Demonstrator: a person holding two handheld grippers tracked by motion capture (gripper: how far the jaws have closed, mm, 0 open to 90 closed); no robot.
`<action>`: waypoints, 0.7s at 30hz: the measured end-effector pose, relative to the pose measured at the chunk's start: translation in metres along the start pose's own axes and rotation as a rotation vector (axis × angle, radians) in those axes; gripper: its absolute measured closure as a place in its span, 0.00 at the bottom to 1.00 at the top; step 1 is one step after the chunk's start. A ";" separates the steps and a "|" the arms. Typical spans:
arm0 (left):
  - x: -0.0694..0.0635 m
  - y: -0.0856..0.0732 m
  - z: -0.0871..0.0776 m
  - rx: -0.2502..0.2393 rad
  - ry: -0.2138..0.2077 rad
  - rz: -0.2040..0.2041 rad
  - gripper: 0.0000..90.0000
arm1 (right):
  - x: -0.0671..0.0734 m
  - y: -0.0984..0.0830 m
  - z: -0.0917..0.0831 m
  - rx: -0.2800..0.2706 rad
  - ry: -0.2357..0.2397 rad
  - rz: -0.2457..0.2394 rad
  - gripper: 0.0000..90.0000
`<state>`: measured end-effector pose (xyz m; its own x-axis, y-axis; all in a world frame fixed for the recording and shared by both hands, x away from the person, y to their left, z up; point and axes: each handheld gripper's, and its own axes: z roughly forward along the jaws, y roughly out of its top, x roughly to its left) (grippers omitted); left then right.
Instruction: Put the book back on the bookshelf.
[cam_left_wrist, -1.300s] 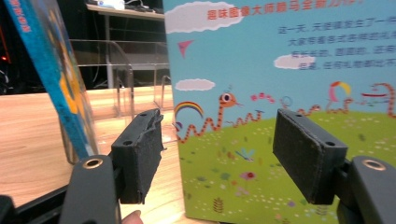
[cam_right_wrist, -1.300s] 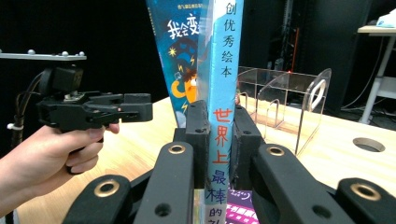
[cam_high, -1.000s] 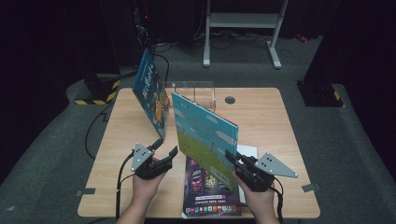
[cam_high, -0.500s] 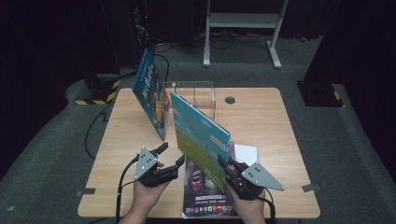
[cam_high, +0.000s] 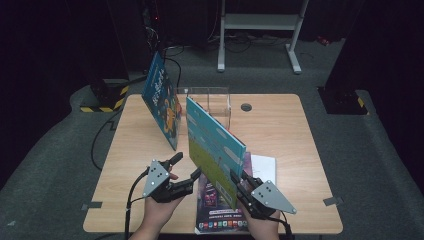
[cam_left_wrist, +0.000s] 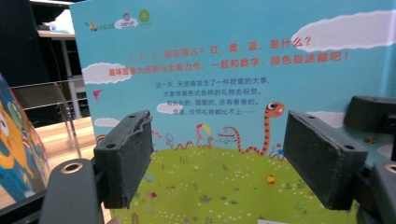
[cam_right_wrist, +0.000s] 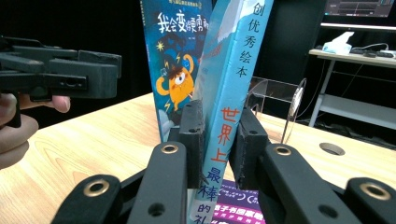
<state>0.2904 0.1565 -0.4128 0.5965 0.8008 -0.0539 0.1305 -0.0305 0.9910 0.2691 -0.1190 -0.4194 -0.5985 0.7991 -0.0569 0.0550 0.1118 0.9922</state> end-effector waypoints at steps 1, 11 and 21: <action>0.000 0.001 -0.001 0.004 -0.003 0.006 0.27 | 0.001 0.000 0.000 0.001 0.002 -0.002 0.85; -0.005 0.006 -0.005 -0.020 -0.013 0.018 0.29 | 0.009 -0.002 0.002 0.007 0.049 -0.008 0.83; -0.011 0.012 -0.009 -0.042 -0.035 0.021 0.28 | 0.019 -0.003 0.004 0.017 0.098 -0.012 0.84</action>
<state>0.2784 0.1525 -0.3993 0.6263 0.7787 -0.0370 0.0850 -0.0211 0.9962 0.2603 -0.1018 -0.4240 -0.6747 0.7359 -0.0567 0.0605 0.1316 0.9895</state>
